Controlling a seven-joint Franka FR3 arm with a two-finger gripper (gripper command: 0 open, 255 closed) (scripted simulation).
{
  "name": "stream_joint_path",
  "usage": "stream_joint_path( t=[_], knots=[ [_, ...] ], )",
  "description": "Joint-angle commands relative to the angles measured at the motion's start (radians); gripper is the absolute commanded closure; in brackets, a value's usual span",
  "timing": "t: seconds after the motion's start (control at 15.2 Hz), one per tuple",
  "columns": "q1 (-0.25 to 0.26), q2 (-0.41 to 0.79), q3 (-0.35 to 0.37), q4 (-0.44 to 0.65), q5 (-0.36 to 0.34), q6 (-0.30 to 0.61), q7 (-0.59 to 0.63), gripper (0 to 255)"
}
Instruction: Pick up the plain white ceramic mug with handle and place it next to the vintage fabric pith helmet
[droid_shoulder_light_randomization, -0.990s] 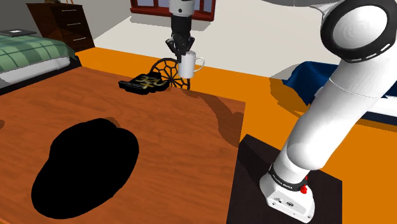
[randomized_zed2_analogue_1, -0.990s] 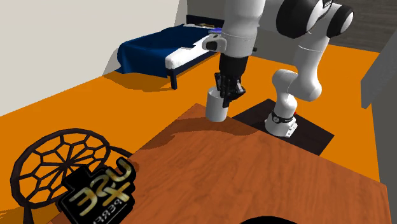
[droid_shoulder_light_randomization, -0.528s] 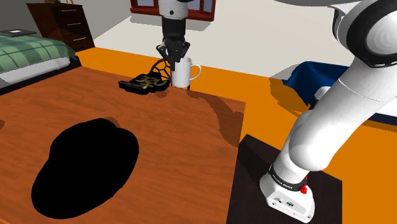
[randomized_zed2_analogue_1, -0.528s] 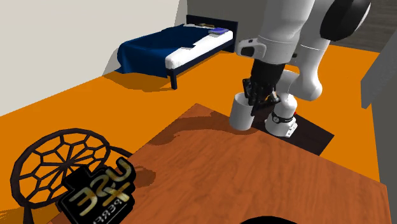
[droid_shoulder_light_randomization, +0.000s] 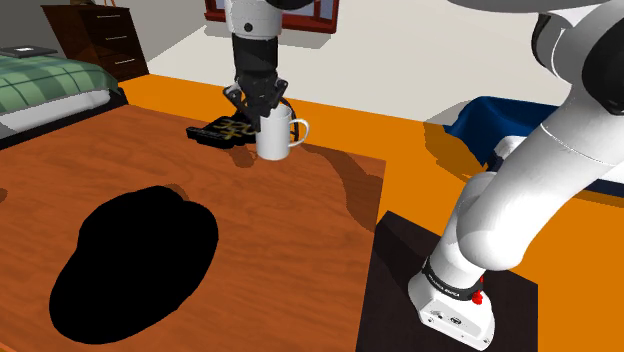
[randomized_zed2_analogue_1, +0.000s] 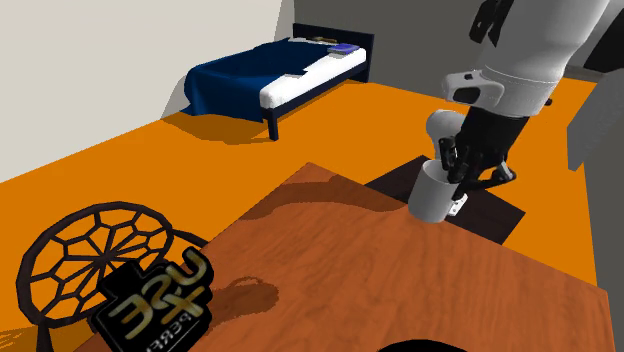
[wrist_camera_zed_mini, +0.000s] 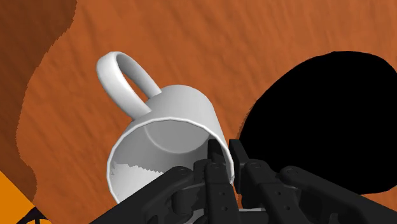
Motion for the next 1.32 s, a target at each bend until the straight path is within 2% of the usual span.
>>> stream_joint_path(
  t=[0.0, 1.25],
  knots=[
    [0.008, -0.004, 0.012, -0.009, 0.003, 0.005, 0.021, 255],
    [0.014, -0.014, 0.02, -0.275, 0.008, 0.261, 0.027, 255]
  ],
)
